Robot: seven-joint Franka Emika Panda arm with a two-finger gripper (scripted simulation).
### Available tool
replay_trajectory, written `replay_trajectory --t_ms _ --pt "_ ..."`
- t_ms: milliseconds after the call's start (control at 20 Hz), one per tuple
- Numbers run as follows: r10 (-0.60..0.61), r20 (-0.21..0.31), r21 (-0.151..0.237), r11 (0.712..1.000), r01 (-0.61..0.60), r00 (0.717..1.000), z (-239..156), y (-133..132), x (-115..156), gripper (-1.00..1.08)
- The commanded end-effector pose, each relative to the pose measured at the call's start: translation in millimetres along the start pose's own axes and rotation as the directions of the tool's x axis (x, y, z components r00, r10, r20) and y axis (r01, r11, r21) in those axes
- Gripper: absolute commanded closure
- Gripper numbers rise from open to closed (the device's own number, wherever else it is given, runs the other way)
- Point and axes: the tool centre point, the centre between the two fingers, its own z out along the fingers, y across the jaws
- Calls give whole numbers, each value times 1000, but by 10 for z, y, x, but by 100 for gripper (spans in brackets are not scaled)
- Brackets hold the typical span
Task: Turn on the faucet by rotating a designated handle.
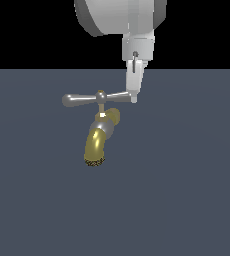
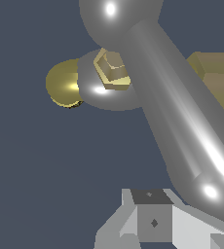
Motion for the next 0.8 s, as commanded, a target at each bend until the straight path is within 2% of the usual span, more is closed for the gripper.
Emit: replay_trajectory --t_ms 0,150,750 --pt "3 2 -7 1000 -3 1000 -2 108 -28 108" --pt "1 0 -1 1000 -1 1000 -3 82 -11 108" --pt "1 1 -3 1000 -1 1000 0 408 221 108"
